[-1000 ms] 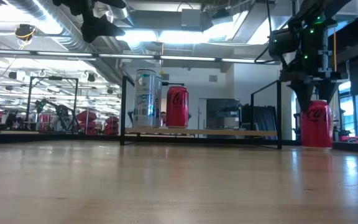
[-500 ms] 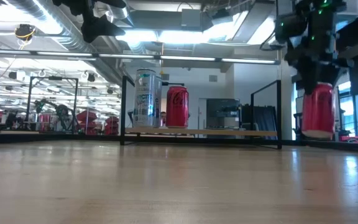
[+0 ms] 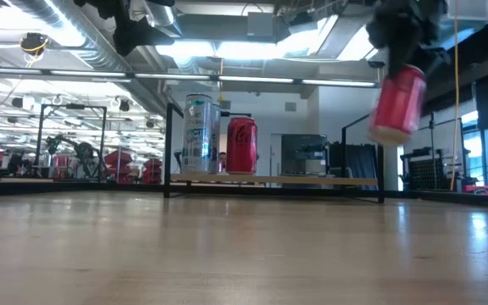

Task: Place canned beverage on shelf
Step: Put the red soda can on the shelf

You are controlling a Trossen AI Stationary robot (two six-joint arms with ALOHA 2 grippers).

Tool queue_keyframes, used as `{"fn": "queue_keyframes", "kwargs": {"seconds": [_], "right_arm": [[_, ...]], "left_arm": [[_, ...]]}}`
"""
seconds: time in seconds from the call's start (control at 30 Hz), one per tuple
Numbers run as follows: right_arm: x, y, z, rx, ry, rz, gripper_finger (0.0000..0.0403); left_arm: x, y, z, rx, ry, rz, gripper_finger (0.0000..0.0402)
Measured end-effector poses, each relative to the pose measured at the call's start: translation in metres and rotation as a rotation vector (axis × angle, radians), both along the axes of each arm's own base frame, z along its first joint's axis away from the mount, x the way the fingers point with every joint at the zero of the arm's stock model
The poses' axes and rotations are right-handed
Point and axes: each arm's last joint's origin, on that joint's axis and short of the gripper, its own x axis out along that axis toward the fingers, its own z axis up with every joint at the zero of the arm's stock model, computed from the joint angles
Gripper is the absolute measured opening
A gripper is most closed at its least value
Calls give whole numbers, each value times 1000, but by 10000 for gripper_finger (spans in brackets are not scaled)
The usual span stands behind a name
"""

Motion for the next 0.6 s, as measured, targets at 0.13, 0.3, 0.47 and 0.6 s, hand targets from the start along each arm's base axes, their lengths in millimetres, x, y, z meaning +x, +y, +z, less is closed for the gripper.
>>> {"fn": "queue_keyframes", "kwargs": {"seconds": [0.13, 0.3, 0.47, 0.6], "right_arm": [[32, 5, 15, -76, -33, 27, 250], [75, 0, 26, -140, -18, 23, 250], [117, -11, 28, -165, -6, 36, 250], [149, -21, 22, -215, 16, 43, 250]], "left_arm": [[0, 0, 0, 0, 0, 0, 308], [0, 0, 0, -3, 4, -1, 308], [-2, -1, -3, -78, 30, 1, 308], [-3, -1, -4, -90, 45, -2, 308]]}}
